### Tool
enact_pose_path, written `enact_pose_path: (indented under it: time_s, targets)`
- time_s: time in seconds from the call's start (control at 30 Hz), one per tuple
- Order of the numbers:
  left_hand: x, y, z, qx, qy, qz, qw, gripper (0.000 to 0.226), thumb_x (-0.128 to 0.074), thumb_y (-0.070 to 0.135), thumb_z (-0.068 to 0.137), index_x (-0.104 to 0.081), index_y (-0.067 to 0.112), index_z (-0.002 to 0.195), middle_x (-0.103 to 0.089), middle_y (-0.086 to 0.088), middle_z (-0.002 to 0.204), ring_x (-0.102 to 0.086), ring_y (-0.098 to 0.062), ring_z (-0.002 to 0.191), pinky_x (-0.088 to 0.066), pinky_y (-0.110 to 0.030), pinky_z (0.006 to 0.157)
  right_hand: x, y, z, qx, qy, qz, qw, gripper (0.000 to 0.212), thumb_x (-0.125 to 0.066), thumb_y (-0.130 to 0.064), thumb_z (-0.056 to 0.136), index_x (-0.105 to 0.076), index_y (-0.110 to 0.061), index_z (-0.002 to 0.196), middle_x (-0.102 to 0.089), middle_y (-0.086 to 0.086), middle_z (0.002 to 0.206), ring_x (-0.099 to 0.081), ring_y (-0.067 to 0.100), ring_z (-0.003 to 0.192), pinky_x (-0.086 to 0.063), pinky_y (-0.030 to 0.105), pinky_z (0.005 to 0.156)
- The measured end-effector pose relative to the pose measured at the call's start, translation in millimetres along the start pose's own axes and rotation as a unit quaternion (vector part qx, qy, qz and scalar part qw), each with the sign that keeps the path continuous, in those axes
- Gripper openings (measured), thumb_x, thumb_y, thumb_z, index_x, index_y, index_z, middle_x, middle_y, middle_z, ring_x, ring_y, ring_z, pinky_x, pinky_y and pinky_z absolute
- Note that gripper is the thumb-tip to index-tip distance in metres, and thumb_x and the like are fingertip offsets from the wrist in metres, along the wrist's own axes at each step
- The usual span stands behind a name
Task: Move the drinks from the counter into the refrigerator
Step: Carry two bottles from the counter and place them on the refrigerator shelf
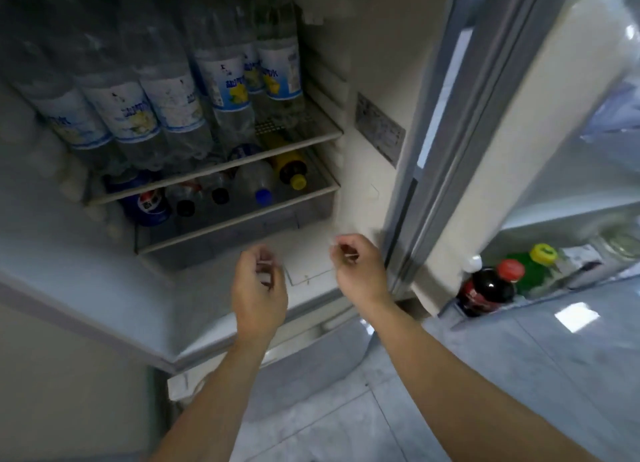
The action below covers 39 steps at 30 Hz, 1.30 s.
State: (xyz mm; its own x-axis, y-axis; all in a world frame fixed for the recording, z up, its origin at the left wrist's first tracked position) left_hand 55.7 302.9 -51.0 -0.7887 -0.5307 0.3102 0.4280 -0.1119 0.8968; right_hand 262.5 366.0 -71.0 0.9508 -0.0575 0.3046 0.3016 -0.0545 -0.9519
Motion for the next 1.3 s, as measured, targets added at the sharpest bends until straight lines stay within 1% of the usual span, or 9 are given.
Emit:
enact_pose_path:
  time_s: [0.17,0.3,0.4,0.57,0.67,0.83,0.97,1.13,1.3]
  targets:
    - [-47.1,-45.6,-82.1,0.050,-0.123,0.072,0.989,0.029,-0.064,0.011,0.092,-0.059,0.022,0.118,-0.063,0.010,0.096,-0.061,0.001,0.083,-0.049,-0.012,0.071,68.8,110.1,-80.5,-0.127,0.044,0.044,0.990,0.015,-0.067,-0.008,0.092,-0.067,-0.002,0.106,-0.066,0.006,0.093,-0.060,0.016,0.083,-0.046,0.006,0.073]
    - [-77.9,-81.1,-167.0,0.088,-0.216,0.105,0.967,0.024,-0.065,0.009,0.091,-0.061,0.024,0.110,-0.063,0.008,0.093,-0.063,-0.011,0.084,-0.054,-0.030,0.076,149.4,204.1,-168.6,-0.229,0.119,0.016,0.966,0.016,-0.069,-0.023,0.090,-0.069,-0.014,0.104,-0.069,0.000,0.091,-0.065,0.017,0.084,-0.056,0.039,0.084]
    - [-86.8,-99.2,-228.7,0.109,-0.258,0.148,0.948,0.021,-0.065,0.006,0.090,-0.064,0.017,0.107,-0.065,0.000,0.090,-0.063,-0.025,0.082,-0.050,-0.036,0.076,210.2,266.6,-249.4,-0.304,0.192,0.032,0.933,0.018,-0.070,-0.023,0.089,-0.069,-0.013,0.104,-0.071,0.004,0.092,-0.065,0.020,0.080,-0.056,0.044,0.083]
    - [-92.1,-115.8,-314.5,0.142,-0.389,0.249,0.876,0.026,-0.068,0.011,0.088,-0.065,0.015,0.113,-0.067,0.000,0.091,-0.062,-0.016,0.073,-0.044,-0.028,0.075,277.7,338.0,-387.7,-0.399,0.267,0.052,0.875,0.018,-0.069,-0.025,0.089,-0.067,-0.015,0.103,-0.071,0.007,0.092,-0.066,0.025,0.080,-0.056,0.042,0.077]
    - [-94.4,-127.1,-358.5,0.206,-0.478,0.288,0.804,0.025,-0.071,0.016,0.086,-0.062,0.018,0.109,-0.067,-0.006,0.100,-0.061,-0.024,0.086,-0.045,-0.030,0.085,302.5,364.8,-461.5,-0.444,0.307,0.071,0.839,0.017,-0.067,-0.025,0.090,-0.067,-0.014,0.103,-0.070,0.006,0.091,-0.065,0.024,0.080,-0.056,0.040,0.071]
    - [-99.6,-138.3,-397.5,0.282,-0.532,0.321,0.731,0.032,-0.075,0.015,0.083,-0.065,0.001,0.111,-0.067,-0.019,0.107,-0.065,-0.031,0.097,-0.047,-0.038,0.100,316.7,393.4,-551.3,-0.505,0.370,0.117,0.771,0.022,-0.067,-0.026,0.089,-0.063,-0.012,0.105,-0.067,0.009,0.095,-0.063,0.026,0.082,-0.055,0.040,0.074]
    - [-125.2,-136.9,-405.9,0.277,-0.567,0.321,0.706,0.024,-0.073,0.014,0.085,-0.067,-0.002,0.102,-0.070,-0.021,0.089,-0.066,-0.031,0.071,-0.051,-0.031,0.074,313.9,397.7,-594.0,-0.540,0.405,0.139,0.725,0.017,-0.065,-0.026,0.091,-0.061,-0.014,0.103,-0.065,0.007,0.093,-0.063,0.027,0.073,-0.055,0.037,0.065]
    - [-183.8,-134.4,-413.3,0.214,-0.647,0.332,0.652,0.018,-0.076,0.014,0.079,-0.069,0.006,0.093,-0.068,-0.016,0.083,-0.063,-0.026,0.072,-0.052,-0.038,0.089,302.9,398.9,-634.0,-0.579,0.440,0.144,0.671,0.018,-0.066,-0.025,0.091,-0.063,-0.011,0.101,-0.065,0.011,0.094,-0.062,0.029,0.074,-0.054,0.036,0.064]
    - [-251.9,-119.0,-415.9,0.204,-0.684,0.324,0.621,0.022,-0.068,0.021,0.089,-0.063,0.009,0.106,-0.068,-0.016,0.092,-0.059,-0.023,0.068,-0.046,-0.027,0.062,291.3,400.3,-666.9,-0.621,0.461,0.153,0.615,0.020,-0.070,-0.024,0.089,-0.065,-0.008,0.099,-0.065,0.013,0.101,-0.064,0.035,0.088,-0.054,0.035,0.061]
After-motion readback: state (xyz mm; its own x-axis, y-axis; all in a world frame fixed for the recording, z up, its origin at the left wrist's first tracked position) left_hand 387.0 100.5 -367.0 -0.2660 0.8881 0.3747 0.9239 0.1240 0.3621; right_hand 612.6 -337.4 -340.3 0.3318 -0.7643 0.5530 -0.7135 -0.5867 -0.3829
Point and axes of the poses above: each hand's wrist, its own z-axis towards the middle knuckle, its own x-axis out of the back of the hand, y = z × x, the point moved 10 cm from there along z, towards the middle knuckle
